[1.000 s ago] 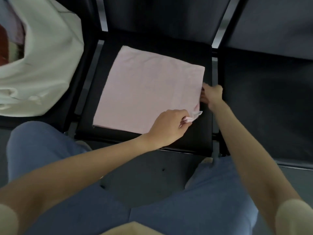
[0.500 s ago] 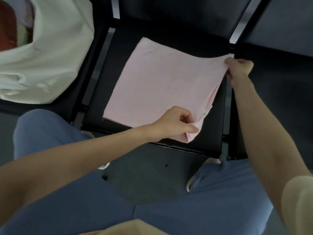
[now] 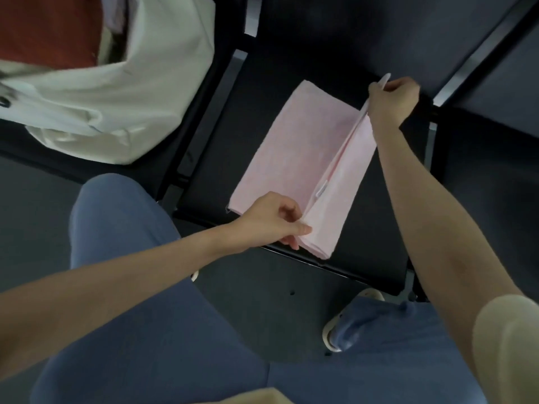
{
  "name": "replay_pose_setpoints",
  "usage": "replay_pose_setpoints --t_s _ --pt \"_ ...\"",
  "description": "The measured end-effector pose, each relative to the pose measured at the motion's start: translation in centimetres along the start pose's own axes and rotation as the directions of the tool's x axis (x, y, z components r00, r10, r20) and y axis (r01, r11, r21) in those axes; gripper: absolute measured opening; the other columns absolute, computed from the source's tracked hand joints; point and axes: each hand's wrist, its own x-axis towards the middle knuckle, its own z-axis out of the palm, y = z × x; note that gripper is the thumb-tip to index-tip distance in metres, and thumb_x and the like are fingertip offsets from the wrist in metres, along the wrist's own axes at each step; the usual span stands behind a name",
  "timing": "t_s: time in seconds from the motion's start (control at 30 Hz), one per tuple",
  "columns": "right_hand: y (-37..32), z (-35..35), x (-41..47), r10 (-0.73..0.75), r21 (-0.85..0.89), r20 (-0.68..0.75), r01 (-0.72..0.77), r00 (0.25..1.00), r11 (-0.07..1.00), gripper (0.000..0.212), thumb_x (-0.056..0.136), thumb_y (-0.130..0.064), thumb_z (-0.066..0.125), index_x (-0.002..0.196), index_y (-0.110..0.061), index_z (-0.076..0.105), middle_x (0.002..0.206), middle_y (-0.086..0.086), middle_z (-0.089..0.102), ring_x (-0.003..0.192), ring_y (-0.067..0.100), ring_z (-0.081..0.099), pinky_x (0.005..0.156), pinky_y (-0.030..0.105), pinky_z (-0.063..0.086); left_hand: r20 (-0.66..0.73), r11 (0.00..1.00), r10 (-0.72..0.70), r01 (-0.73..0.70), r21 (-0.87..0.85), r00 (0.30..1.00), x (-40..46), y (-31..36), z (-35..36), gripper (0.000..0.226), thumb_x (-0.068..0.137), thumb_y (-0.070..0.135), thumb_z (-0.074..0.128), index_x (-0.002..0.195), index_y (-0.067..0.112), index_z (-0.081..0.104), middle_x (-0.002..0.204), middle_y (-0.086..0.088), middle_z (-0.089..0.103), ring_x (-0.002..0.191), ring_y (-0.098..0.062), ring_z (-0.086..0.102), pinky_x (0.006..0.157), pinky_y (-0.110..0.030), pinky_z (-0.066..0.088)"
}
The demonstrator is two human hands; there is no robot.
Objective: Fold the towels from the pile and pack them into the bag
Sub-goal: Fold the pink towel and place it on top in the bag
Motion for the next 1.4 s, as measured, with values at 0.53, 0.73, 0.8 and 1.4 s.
replay_pose_setpoints --t_s 0.53,0.73,0.8,1.4 --pt "-1.3 13.3 -3.3 0.145 -0.245 0.217 -0.09 0.965 0.965 0.028 0.092 -0.033 0.061 0.107 -0.009 0.06 0.094 -0.001 0.068 0.081 0.009 0.068 0.075 0.021 0.056 -0.305 0.976 -0.124 0.172 0.136 0.944 2.2 -7.2 -7.7 0.012 0.086 0.018 0.066 0.088 0.007 0.07 0.078 -0.005 0.072 0.058 -0.01 0.066 0.062 -0.024 0.055" --pt "-1.0 9.4 -7.6 0.014 -0.126 0.264 0.02 0.964 0.992 0.017 0.101 -0.03 0.044 0.1 -0.016 0.054 0.083 -0.007 0.06 0.073 0.008 0.066 0.062 0.022 0.057 -0.5 0.885 0.05 0.194 0.423 0.865 1.4 -7.1 -7.6 0.021 0.081 0.039 0.067 0.086 0.018 0.066 0.08 0.007 0.065 0.074 -0.011 0.062 0.063 -0.032 0.055" --pt "0.4 6.5 -9.7 -0.073 -0.155 0.257 0.116 0.964 0.981 0.009 0.099 -0.021 0.046 0.097 -0.018 0.054 0.086 -0.006 0.061 0.078 0.009 0.063 0.071 0.021 0.055 -0.565 0.874 0.147 0.161 0.459 0.812 1.4 -7.5 -7.6 0.027 0.081 0.043 0.067 0.089 0.017 0.063 0.086 0.005 0.064 0.076 -0.012 0.06 0.062 -0.033 0.053" --pt "7.7 -7.0 -24.0 0.321 -0.417 0.35 -0.16 0.88 0.894 0.024 0.092 -0.028 0.06 0.089 -0.005 0.054 0.095 0.013 0.054 0.074 0.015 0.048 0.065 0.026 0.037 -0.483 0.921 -0.096 0.262 0.29 0.871 0.1 -6.6 -4.8 0.02 0.082 0.021 0.066 0.072 0.011 0.052 0.068 -0.001 0.052 0.064 -0.017 0.051 0.056 -0.028 0.038"
